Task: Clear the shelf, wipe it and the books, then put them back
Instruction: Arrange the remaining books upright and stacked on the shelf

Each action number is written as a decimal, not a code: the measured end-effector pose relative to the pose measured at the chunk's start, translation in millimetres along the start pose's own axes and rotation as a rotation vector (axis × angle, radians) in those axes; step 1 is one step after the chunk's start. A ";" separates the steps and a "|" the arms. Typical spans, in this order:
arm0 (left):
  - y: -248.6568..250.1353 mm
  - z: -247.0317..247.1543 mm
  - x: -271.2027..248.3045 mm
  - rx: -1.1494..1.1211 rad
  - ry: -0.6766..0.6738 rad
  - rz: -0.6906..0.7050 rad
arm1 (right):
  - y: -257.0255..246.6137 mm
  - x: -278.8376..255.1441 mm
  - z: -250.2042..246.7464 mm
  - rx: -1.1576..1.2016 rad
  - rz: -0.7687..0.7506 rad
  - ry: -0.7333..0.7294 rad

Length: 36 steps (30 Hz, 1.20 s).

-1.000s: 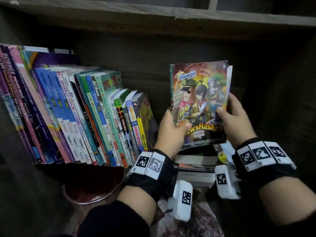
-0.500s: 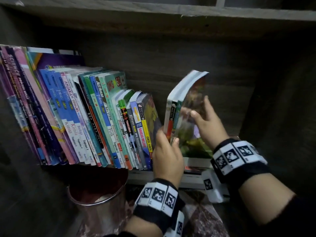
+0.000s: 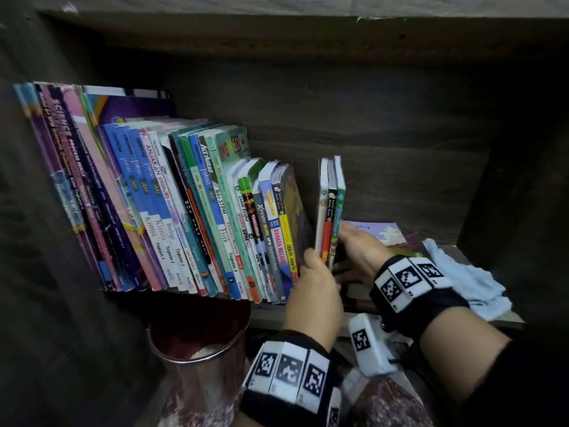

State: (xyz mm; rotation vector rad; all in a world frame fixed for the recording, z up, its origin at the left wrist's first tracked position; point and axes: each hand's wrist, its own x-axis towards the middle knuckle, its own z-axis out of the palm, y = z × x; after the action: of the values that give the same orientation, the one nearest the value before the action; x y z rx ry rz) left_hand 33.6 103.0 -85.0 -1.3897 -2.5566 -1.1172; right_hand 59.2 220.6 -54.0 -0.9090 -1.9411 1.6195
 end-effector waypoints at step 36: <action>18.0 19.2 12.9 -0.239 -0.258 -0.074 | 21.0 -33.8 -115.2 -0.895 0.242 0.382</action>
State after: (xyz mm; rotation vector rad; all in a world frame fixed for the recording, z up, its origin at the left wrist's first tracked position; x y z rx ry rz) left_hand 44.9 130.0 -84.5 -1.5992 -2.7432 -1.3792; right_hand 167.6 276.0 -48.2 -1.6829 -2.3115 0.5232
